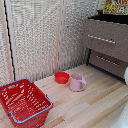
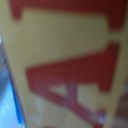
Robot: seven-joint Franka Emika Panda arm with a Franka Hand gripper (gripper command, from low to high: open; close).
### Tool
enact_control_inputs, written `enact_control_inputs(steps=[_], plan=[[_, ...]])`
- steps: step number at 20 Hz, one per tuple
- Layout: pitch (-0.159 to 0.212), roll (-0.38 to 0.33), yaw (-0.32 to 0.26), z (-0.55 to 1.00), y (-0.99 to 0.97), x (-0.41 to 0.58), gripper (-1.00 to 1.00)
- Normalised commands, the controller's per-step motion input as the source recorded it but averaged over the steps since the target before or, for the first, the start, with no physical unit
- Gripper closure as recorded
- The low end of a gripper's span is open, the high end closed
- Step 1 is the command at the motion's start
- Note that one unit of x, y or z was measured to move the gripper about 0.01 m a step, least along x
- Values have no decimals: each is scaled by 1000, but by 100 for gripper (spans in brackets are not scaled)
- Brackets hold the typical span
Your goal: Shift your gripper thoughtfully near the cereal snack bar. Tenderly grip the snack bar with your precision device. Carefully hover the precision device above the first drawer installation and invite the snack bar to descend into the first drawer installation.
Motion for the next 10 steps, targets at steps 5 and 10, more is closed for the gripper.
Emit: enact_control_inputs(steps=[5, 10], plan=[[-23, -38, -137, 165, 12, 0, -100], [-42, -23, -250, 81, 232, 0, -100]])
